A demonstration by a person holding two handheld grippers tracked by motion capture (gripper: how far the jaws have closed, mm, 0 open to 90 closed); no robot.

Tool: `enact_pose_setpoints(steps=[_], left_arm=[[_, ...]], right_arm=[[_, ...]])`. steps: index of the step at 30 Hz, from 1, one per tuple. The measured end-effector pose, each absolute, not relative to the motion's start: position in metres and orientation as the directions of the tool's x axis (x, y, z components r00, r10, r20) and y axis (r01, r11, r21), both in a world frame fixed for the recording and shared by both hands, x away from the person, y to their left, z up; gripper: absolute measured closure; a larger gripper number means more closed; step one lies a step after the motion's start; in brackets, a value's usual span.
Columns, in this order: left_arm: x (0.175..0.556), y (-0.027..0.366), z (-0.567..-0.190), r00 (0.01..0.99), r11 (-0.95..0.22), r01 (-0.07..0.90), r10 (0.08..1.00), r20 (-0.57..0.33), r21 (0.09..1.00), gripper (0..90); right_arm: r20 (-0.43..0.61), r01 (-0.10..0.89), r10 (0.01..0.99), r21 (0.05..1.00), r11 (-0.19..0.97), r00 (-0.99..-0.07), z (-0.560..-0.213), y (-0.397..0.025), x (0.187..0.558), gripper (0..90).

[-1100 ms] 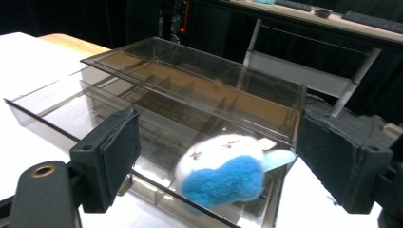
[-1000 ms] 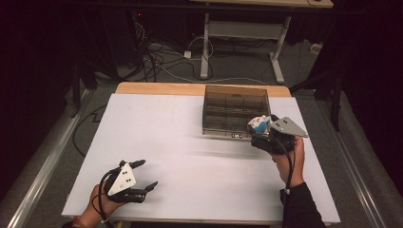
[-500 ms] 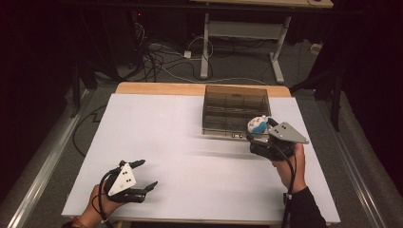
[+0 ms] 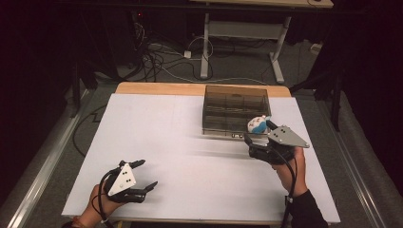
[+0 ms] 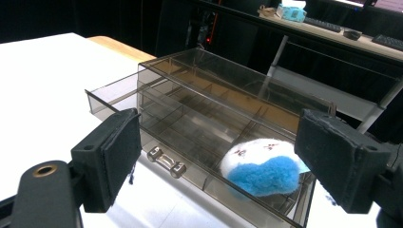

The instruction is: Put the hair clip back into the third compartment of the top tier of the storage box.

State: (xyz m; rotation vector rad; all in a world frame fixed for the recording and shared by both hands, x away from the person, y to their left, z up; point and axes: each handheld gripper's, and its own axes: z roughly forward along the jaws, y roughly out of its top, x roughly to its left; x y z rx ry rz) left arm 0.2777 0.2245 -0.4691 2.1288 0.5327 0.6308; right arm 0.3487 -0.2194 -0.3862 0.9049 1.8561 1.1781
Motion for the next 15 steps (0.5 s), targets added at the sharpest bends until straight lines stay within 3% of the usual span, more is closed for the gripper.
enact_pose_setpoints(steps=[15], left_arm=[[0.277,0.224,-0.469,0.784,-0.565,0.147,0.567,0.253,0.812,18.9]], right_arm=[[-0.237,0.147,0.827,0.923,0.355,-0.51,-0.386,-0.217,0.336,15.7]])
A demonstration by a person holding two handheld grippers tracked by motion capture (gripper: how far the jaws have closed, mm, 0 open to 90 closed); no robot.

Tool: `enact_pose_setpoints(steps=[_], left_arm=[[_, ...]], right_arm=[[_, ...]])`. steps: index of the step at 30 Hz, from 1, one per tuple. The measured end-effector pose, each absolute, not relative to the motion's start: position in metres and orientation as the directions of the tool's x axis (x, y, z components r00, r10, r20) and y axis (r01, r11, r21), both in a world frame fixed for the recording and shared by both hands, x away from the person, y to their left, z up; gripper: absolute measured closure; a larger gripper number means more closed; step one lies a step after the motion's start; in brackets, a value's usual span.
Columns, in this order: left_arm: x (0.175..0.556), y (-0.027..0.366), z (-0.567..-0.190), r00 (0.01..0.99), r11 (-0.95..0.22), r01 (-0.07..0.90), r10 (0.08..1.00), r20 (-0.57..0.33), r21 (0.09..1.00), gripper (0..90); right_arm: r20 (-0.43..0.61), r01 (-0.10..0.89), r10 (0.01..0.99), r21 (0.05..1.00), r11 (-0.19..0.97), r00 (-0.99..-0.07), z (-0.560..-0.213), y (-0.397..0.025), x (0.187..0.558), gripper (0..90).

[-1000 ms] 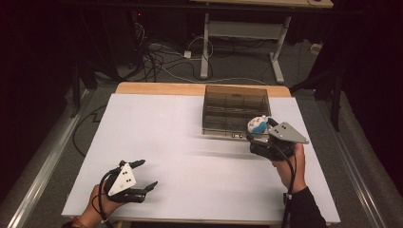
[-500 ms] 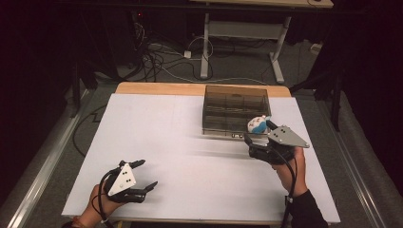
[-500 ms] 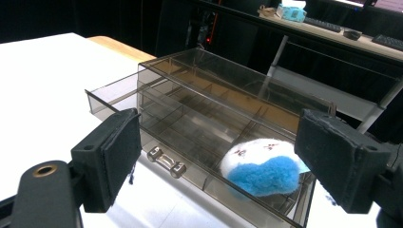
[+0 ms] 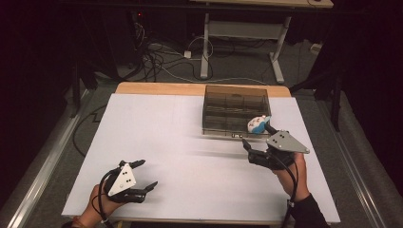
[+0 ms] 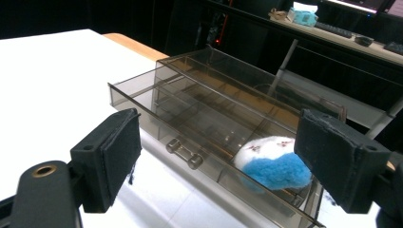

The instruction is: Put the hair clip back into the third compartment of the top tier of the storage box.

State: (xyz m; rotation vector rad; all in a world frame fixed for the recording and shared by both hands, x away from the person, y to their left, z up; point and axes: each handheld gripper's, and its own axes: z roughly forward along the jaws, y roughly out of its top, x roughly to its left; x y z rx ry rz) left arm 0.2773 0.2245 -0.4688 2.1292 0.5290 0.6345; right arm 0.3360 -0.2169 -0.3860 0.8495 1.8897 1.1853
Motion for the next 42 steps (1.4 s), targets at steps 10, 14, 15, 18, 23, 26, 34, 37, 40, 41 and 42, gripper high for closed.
enact_pose_setpoints(steps=[10,14,15,18,23,26,34,37,40,41,42], left_arm=[[0.277,0.225,-0.468,0.784,-0.567,0.144,0.566,0.257,0.811,18.9],[0.277,0.225,-0.468,0.783,-0.566,0.144,0.566,0.256,0.812,18.9],[0.277,0.225,-0.468,0.783,-0.566,0.143,0.566,0.257,0.812,18.9],[0.277,0.225,-0.469,0.784,-0.57,0.144,0.564,0.258,0.809,18.9],[0.277,0.224,-0.469,0.785,-0.571,0.143,0.562,0.259,0.808,18.9],[0.277,0.224,-0.469,0.785,-0.572,0.143,0.562,0.259,0.808,18.9],[0.277,0.225,-0.469,0.786,-0.572,0.143,0.561,0.259,0.808,18.8],[0.277,0.224,-0.469,0.787,-0.573,0.142,0.56,0.259,0.807,18.8],[0.277,0.224,-0.469,0.787,-0.572,0.142,0.561,0.259,0.808,18.8],[0.277,0.224,-0.469,0.786,-0.573,0.142,0.56,0.26,0.807,18.8],[0.277,0.224,-0.469,0.788,-0.572,0.143,0.56,0.257,0.808,18.8]], right_arm=[[-0.247,0.141,0.817,0.919,0.367,-0.521,-0.387,-0.215,0.329,15.4],[-0.258,0.129,0.808,0.917,0.377,-0.529,-0.386,-0.215,0.325,15.3],[-0.257,0.128,0.808,0.918,0.376,-0.531,-0.386,-0.215,0.324,15.3],[-0.261,0.124,0.806,0.917,0.379,-0.531,-0.386,-0.215,0.322,15.3],[-0.269,0.121,0.802,0.914,0.388,-0.534,-0.388,-0.216,0.318,15.3],[-0.27,0.123,0.802,0.913,0.389,-0.532,-0.388,-0.217,0.316,15.3],[-0.296,0.099,0.791,0.908,0.407,-0.535,-0.391,-0.218,0.308,15.5],[-0.303,0.095,0.789,0.906,0.412,-0.535,-0.392,-0.219,0.306,15.5],[-0.309,0.093,0.786,0.904,0.418,-0.535,-0.393,-0.22,0.304,15.5],[-0.309,0.092,0.785,0.904,0.419,-0.536,-0.393,-0.221,0.303,15.5],[-0.314,0.089,0.784,0.902,0.422,-0.536,-0.393,-0.221,0.302,15.5]])
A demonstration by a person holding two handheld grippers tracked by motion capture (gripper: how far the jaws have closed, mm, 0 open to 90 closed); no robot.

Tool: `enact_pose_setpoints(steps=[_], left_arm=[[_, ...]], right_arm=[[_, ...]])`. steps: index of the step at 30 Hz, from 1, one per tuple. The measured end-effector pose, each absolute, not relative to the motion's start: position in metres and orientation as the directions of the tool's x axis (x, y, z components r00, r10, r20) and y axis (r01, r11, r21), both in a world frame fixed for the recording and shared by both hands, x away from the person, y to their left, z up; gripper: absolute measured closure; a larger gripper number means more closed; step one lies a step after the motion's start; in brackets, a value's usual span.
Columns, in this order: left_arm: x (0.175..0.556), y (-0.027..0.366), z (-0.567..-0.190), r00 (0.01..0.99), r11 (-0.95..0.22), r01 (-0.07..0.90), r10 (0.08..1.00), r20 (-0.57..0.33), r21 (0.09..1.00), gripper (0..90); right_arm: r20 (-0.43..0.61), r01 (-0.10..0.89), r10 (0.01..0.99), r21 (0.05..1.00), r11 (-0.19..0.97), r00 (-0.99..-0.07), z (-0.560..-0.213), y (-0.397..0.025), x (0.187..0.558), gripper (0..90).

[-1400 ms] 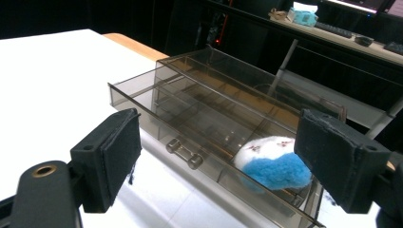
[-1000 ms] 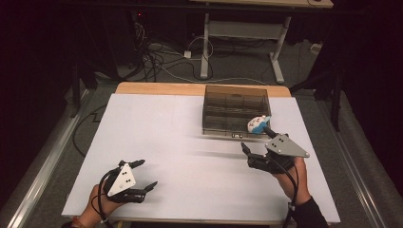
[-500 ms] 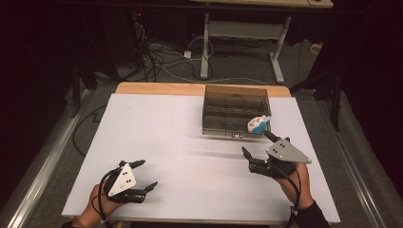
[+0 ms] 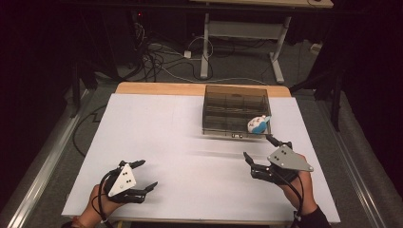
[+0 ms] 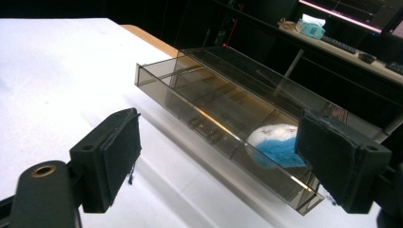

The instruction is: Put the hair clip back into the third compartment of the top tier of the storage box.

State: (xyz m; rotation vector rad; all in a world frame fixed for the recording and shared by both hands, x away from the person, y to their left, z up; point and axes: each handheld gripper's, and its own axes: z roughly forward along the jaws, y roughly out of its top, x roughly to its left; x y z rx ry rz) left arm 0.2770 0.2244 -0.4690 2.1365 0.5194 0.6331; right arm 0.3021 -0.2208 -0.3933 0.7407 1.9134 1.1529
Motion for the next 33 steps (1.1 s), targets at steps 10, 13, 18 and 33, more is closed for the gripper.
enact_pose_setpoints(steps=[10,13,18,33], left_arm=[[0.277,0.224,-0.469,0.787,-0.574,0.141,0.559,0.26,0.807,18.7],[0.276,0.224,-0.469,0.788,-0.574,0.139,0.557,0.261,0.807,18.7],[0.276,0.224,-0.469,0.789,-0.574,0.139,0.557,0.26,0.807,18.7],[0.276,0.223,-0.47,0.793,-0.577,0.137,0.551,0.26,0.805,18.6]], right_arm=[[-0.354,0.041,0.76,0.894,0.446,-0.546,-0.398,-0.222,0.292,15.5],[-0.356,0.045,0.756,0.891,0.452,-0.549,-0.4,-0.223,0.291,15.5],[-0.381,0.045,0.734,0.872,0.487,-0.563,-0.405,-0.225,0.287,15.6],[-0.393,0.059,0.713,0.853,0.518,-0.58,-0.424,-0.236,0.279,15.7]])
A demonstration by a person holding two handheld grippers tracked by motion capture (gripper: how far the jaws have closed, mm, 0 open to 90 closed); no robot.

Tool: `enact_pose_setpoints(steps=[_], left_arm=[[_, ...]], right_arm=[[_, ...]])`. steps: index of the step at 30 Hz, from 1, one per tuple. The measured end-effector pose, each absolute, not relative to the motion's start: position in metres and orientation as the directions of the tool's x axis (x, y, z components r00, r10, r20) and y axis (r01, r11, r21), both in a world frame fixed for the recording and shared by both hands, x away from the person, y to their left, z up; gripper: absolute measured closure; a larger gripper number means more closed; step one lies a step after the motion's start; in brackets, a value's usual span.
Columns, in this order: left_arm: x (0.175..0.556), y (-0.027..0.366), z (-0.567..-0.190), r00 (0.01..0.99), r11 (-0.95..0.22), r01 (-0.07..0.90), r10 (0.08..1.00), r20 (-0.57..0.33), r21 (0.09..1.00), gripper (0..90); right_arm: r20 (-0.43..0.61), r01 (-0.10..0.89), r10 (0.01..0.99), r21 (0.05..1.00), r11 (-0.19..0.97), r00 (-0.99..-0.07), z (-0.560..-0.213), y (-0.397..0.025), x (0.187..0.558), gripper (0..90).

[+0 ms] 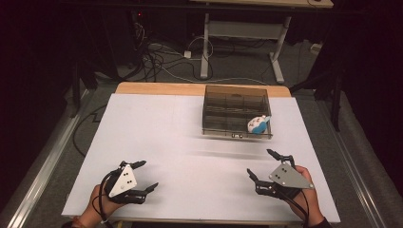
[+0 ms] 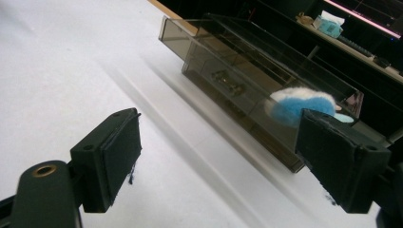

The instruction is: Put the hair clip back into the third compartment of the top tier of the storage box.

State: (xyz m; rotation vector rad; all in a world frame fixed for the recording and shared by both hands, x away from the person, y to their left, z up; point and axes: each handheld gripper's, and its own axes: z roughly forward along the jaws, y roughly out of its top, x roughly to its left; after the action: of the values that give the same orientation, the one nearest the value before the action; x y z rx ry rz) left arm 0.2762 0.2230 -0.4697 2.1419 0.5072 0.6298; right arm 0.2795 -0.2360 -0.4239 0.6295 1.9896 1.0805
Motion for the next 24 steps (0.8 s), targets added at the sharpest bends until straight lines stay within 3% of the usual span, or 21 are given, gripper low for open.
enact_pose_setpoints(steps=[24], left_arm=[[0.276,0.221,-0.471,0.8,-0.578,0.143,0.545,0.25,0.804,18.6]], right_arm=[[-0.358,0.131,0.736,0.847,0.514,-0.575,-0.447,-0.265,0.269,16.0]])
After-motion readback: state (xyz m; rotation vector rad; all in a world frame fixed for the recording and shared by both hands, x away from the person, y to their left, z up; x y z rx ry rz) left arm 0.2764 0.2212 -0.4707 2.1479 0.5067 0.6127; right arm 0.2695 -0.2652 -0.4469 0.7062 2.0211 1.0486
